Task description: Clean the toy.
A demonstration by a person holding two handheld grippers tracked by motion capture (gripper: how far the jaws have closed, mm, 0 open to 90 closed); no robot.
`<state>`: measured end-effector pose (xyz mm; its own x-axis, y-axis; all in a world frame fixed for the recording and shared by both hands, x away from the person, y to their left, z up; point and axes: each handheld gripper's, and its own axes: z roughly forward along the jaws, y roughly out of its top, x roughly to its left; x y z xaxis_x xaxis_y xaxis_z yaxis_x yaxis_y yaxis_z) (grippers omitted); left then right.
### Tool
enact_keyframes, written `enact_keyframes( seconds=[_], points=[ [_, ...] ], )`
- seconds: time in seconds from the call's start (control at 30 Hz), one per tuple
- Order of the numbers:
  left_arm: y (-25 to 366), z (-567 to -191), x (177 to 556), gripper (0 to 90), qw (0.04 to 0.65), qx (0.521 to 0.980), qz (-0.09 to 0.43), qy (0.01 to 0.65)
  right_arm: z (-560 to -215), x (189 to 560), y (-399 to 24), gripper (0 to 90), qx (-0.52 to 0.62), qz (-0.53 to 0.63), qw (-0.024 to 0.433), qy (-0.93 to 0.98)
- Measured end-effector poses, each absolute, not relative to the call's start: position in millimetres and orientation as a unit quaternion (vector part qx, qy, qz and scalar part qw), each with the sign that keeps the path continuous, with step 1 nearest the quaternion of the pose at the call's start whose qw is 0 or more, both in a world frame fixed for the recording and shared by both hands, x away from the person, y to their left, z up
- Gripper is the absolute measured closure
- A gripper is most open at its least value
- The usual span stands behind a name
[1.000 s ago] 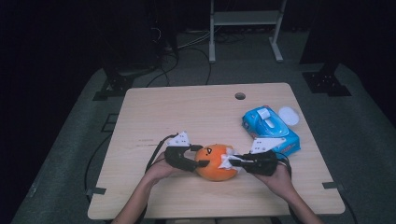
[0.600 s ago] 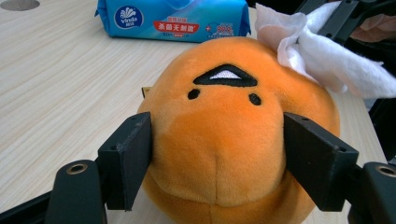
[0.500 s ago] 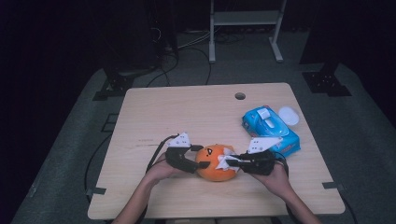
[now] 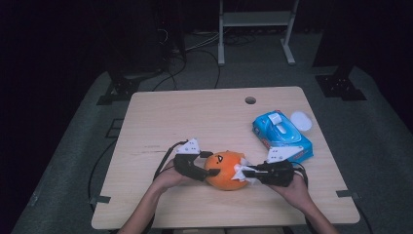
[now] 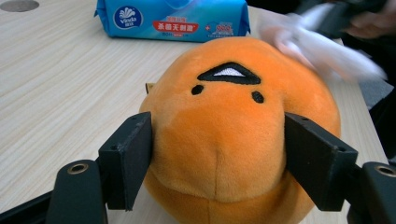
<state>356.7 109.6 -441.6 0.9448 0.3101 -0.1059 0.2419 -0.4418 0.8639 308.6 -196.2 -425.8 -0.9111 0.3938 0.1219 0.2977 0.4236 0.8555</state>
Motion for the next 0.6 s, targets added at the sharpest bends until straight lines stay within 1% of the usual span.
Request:
enact_keyframes(
  seconds=[0.07,0.17,0.27,0.33,0.47,0.6],
  points=[
    [109,-442,356,26.7,0.502,0.849,0.036,0.162,-423,307,-182,80.3,0.186,0.491,0.055,0.849],
    [112,-443,358,26.7,0.506,0.845,0.030,0.171,-418,310,-178,80.4,0.181,0.492,0.066,0.849],
    [113,-444,359,26.7,0.508,0.844,0.027,0.170,-418,313,-183,80.4,0.191,0.494,0.066,0.846],
    [112,-443,358,26.7,0.508,0.844,0.028,0.168,-425,317,-199,80.4,0.214,0.491,0.066,0.842],
    [109,-442,355,26.7,0.507,0.847,0.030,0.156,-432,316,-215,80.4,0.237,0.486,0.058,0.839],
    [104,-440,352,26.7,0.502,0.852,0.036,0.142,-431,313,-212,80.3,0.232,0.489,0.056,0.839]
  ],
)
